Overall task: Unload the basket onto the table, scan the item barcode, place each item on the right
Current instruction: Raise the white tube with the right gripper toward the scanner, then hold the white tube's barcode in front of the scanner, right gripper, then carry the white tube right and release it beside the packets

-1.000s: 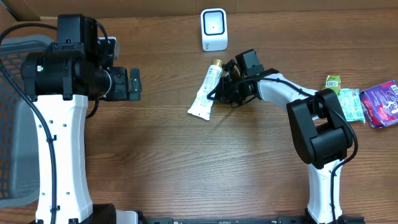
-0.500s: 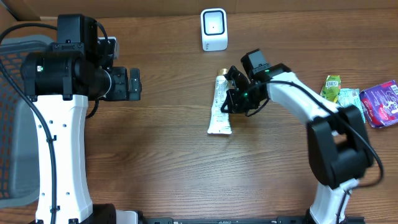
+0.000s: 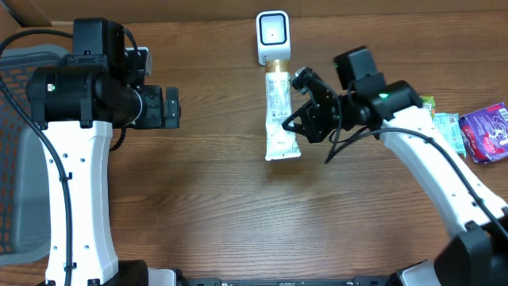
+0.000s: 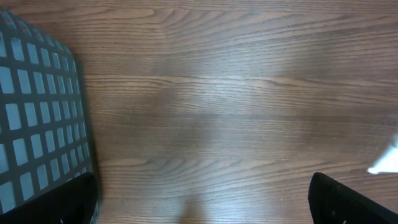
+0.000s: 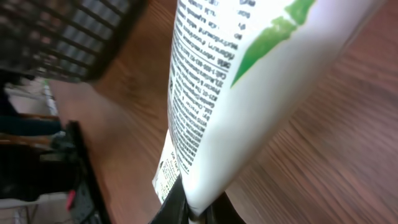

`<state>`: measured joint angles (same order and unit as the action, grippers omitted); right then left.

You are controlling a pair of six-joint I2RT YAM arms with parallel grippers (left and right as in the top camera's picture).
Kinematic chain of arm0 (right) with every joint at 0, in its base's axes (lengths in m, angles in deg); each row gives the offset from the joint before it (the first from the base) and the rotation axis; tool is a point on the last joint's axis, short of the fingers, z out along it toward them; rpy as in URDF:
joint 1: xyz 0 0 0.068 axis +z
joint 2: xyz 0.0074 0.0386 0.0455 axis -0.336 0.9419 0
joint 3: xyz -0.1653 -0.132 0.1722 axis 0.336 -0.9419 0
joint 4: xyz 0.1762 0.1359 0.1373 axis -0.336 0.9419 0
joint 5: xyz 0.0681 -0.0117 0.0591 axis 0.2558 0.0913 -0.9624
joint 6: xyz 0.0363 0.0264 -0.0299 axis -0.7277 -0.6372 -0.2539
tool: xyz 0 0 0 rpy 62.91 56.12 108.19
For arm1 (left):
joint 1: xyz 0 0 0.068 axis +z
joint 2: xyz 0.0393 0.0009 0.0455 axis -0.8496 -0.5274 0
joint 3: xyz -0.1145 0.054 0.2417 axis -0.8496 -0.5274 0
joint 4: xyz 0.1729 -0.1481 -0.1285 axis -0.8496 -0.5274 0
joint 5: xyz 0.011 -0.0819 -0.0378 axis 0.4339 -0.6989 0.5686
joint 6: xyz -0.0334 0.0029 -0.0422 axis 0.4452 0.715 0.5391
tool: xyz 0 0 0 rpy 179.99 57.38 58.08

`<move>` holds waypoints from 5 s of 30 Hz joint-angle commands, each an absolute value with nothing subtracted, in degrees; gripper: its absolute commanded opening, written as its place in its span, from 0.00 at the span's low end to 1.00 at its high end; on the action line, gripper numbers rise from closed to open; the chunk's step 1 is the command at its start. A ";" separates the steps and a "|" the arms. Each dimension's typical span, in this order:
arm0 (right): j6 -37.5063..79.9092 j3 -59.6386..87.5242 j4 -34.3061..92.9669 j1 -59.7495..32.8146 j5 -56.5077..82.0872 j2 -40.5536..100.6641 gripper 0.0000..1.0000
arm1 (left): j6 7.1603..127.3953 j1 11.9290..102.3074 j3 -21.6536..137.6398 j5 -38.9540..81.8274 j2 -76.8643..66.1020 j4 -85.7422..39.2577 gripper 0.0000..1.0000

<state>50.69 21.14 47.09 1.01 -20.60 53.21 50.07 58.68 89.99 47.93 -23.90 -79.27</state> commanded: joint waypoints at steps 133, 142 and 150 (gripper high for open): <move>39.78 30.13 41.23 10.74 9.76 62.52 0.04 | 48.80 58.90 90.19 47.56 -24.39 -79.16 0.99; 36.39 30.13 55.64 -6.57 4.41 62.59 0.04 | 48.80 58.90 90.19 47.56 -24.39 -79.14 0.99; 36.76 30.02 58.63 -19.42 17.89 64.49 0.04 | 48.80 58.90 90.19 47.56 -24.39 -79.16 1.00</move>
